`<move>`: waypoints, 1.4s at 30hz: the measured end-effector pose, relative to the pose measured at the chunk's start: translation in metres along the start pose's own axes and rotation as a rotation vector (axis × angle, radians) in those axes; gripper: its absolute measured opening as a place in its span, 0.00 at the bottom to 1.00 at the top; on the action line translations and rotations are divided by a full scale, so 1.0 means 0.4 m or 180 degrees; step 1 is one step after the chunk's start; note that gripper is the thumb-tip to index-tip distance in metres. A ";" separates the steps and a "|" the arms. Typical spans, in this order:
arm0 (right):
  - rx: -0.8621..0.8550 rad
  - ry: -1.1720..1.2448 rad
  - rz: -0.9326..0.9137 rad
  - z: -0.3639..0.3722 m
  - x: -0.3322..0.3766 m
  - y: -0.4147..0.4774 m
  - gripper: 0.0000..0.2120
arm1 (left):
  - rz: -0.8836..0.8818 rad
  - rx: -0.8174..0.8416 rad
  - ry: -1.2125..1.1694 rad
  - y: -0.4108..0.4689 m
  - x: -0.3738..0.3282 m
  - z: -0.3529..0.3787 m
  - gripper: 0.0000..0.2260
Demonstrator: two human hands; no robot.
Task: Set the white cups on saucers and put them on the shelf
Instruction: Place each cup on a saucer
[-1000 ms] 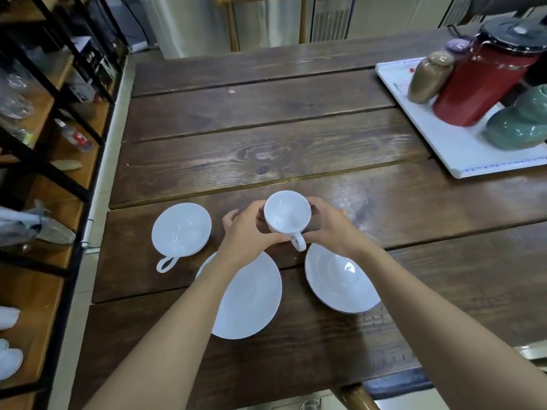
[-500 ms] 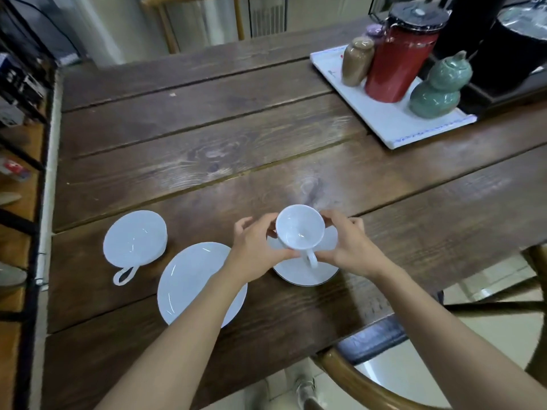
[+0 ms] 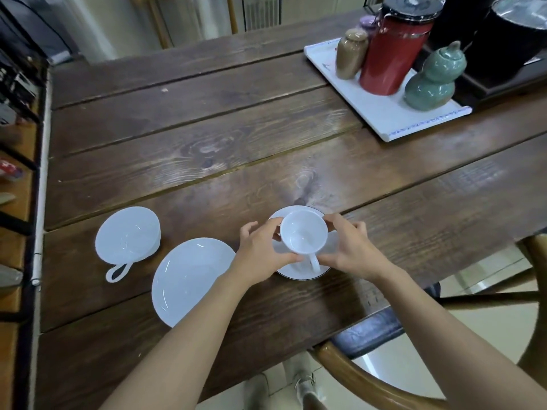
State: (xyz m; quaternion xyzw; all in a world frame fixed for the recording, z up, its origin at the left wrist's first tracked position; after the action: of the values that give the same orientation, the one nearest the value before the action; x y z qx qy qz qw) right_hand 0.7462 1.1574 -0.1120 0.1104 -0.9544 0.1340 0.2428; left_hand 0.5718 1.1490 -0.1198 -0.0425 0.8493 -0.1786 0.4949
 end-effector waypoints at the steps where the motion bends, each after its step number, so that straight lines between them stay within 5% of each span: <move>1: 0.0000 -0.0002 0.0015 0.003 -0.001 0.000 0.31 | -0.0004 -0.0020 0.0007 0.001 0.002 0.001 0.34; 10: 0.0085 -0.0483 0.0087 -0.097 0.000 0.043 0.38 | 0.0366 -0.0022 0.0581 -0.016 -0.049 -0.082 0.34; 18: -0.0431 -0.0391 -0.0473 -0.075 0.278 0.180 0.23 | 0.0610 -0.1721 -0.0151 -0.117 -0.004 -0.399 0.16; 23: 0.0205 0.0011 -0.0806 0.103 0.469 0.219 0.37 | 0.0267 -0.2673 -0.0449 -0.189 0.165 -0.544 0.19; 30: 0.0993 -0.0011 -0.0592 0.296 0.573 0.216 0.54 | -0.0458 -0.1547 -0.1254 -0.212 0.379 -0.603 0.40; 37: 0.0590 0.0328 -0.0500 0.329 0.585 0.245 0.42 | -0.0596 -0.0851 -0.1314 -0.171 0.399 -0.577 0.46; 42: 0.0527 0.0451 -0.0551 0.319 0.607 0.240 0.37 | -0.0246 -0.0867 -0.1332 -0.156 0.380 -0.569 0.37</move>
State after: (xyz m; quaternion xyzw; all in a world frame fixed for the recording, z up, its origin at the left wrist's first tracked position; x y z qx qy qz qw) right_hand 0.4560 1.1729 -0.1195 0.2022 -0.9074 0.1983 0.3104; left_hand 0.2935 1.1127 -0.1221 -0.1772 0.7424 -0.0686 0.6425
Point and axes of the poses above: each hand's wrist, its own y-axis towards the middle knuckle, its own z-axis out of the palm, x = y × z, the point moved 4 cm from there along y, towards the middle knuckle, and after that the axes turned 13 degrees about -y, right-handed, at the moved point
